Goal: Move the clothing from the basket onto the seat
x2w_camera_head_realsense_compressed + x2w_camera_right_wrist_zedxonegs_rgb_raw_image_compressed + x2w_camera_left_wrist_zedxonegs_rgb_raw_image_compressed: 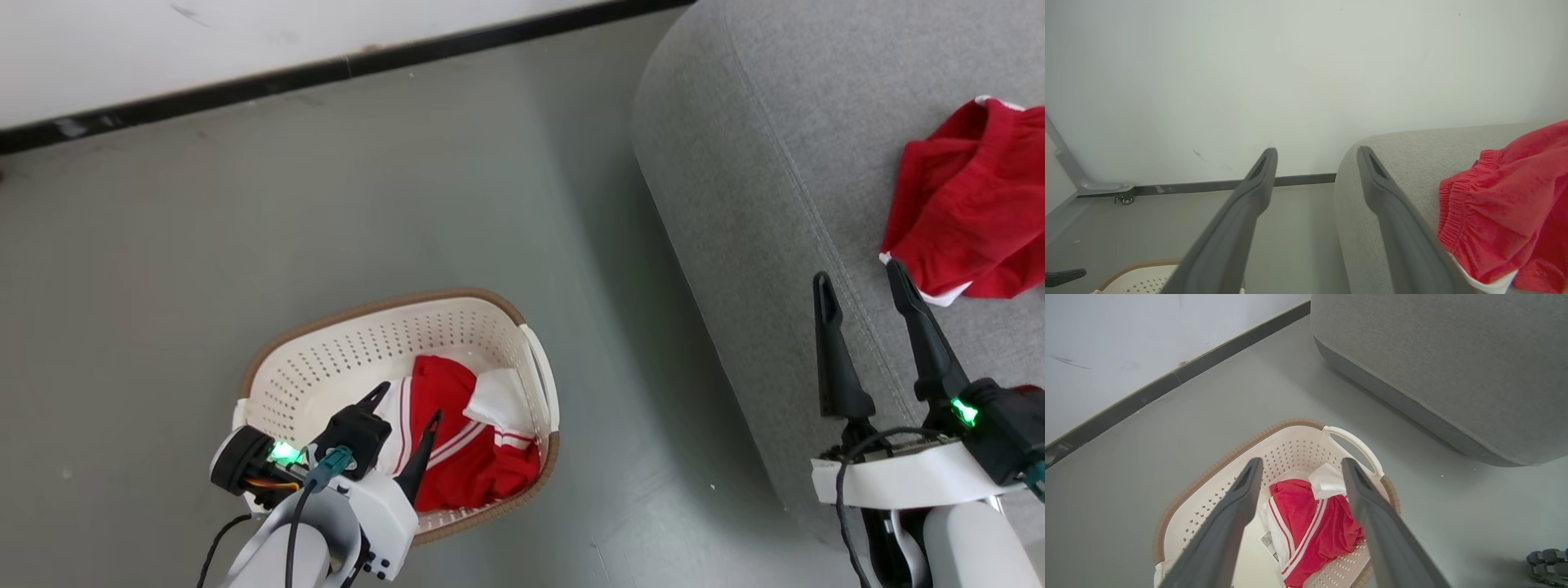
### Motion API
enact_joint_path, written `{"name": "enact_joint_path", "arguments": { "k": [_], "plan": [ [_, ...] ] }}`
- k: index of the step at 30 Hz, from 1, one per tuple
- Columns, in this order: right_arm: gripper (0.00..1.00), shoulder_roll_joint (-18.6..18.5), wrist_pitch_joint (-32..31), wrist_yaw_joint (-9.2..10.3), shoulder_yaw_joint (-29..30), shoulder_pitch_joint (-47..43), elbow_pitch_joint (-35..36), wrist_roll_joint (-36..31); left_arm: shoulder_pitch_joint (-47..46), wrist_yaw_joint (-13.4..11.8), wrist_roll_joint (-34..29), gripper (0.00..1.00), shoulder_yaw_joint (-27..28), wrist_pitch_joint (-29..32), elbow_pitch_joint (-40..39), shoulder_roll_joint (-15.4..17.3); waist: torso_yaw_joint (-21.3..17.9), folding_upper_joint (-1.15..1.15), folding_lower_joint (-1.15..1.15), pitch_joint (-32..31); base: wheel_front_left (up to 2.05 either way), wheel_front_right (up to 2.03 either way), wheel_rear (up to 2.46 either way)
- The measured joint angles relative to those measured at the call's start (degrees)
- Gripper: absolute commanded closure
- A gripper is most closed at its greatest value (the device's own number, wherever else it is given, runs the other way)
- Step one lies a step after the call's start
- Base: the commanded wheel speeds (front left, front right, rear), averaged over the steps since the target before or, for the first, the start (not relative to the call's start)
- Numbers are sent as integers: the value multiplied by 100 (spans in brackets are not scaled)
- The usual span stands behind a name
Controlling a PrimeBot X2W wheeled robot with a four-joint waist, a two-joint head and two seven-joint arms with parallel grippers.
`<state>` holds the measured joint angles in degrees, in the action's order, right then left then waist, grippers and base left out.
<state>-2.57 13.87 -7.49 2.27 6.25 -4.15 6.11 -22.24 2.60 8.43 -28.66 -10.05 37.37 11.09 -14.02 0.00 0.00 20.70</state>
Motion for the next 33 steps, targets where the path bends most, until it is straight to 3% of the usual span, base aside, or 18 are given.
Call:
{"name": "enact_joint_path", "arguments": {
  "k": [33],
  "plan": [
    [0,7,57,0,-136,1451,178,160,-1152,44,-401,0,-248,21,1102,-20,-518,0,0,1799,0,0,0]
  ]
}}
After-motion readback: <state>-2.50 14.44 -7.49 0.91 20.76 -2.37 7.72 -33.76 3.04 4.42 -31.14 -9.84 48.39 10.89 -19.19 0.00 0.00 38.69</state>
